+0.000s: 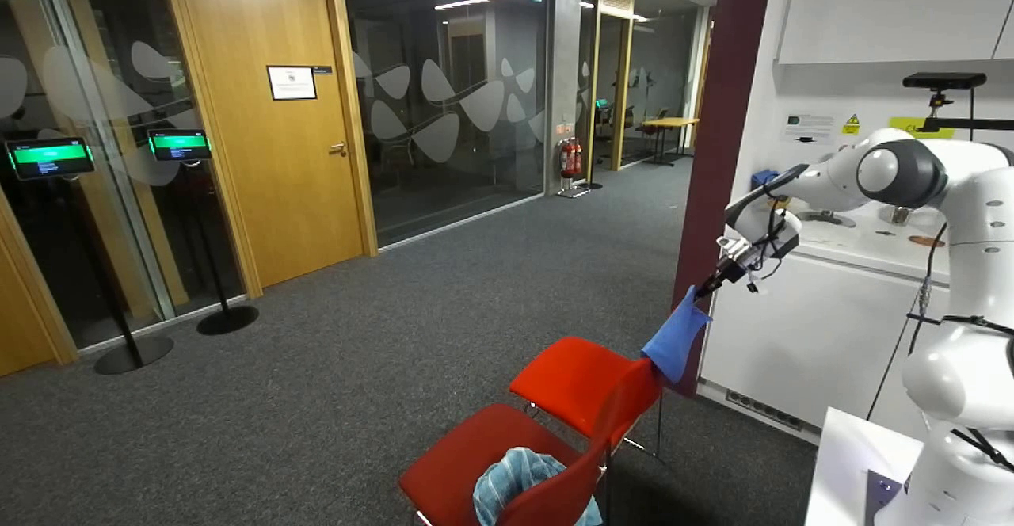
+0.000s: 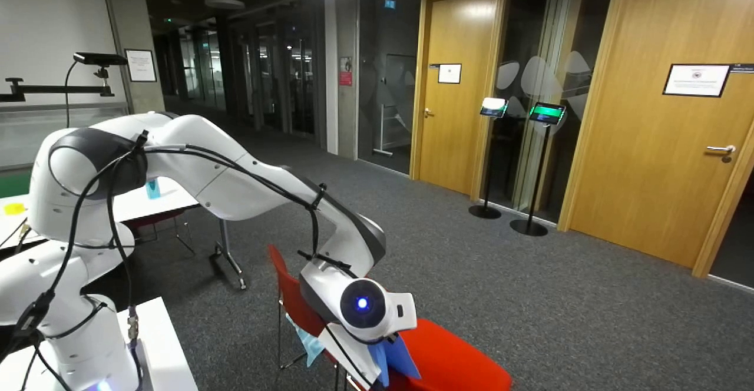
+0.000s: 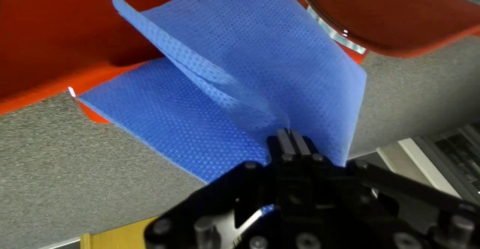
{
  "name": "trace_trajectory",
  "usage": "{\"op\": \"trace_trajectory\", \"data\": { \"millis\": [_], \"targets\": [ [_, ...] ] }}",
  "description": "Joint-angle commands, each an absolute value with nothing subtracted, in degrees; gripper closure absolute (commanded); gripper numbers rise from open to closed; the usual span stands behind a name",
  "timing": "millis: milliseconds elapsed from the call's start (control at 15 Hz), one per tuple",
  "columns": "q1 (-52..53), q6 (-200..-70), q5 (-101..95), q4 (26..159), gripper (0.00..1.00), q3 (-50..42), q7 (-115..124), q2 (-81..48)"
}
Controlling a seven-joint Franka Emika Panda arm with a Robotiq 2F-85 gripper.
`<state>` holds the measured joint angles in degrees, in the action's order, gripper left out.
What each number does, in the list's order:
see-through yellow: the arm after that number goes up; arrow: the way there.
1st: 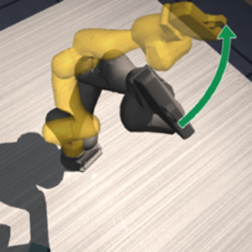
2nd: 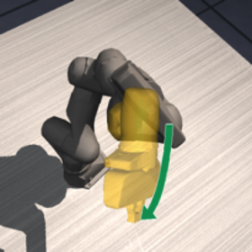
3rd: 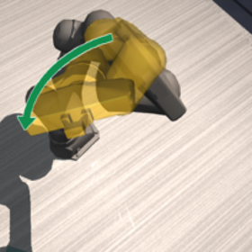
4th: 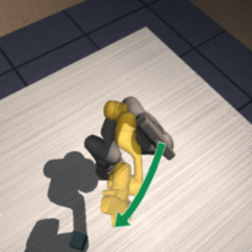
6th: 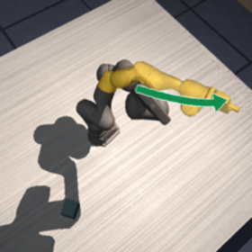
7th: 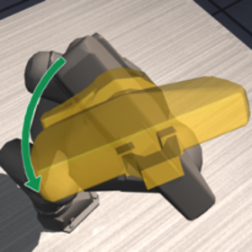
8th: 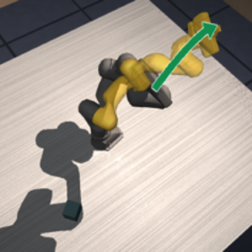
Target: Put the towel on the seat
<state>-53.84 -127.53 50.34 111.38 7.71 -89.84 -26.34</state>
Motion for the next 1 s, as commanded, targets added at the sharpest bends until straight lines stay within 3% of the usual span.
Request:
{"op": "trace_trajectory", "data": {
  "millis": [0, 333, 933],
  "targets": [
    [-49.3, -116.0, 52.4, 112.2, 1.00, 2.6, -85.6, -21.0],
    [-42.6, -99.2, 51.5, 104.6, 1.00, -3.2, -69.7, -22.4],
    [-39.0, -99.7, 51.9, 104.6, 0.99, -6.4, -69.1, -22.7]
  ]
}}
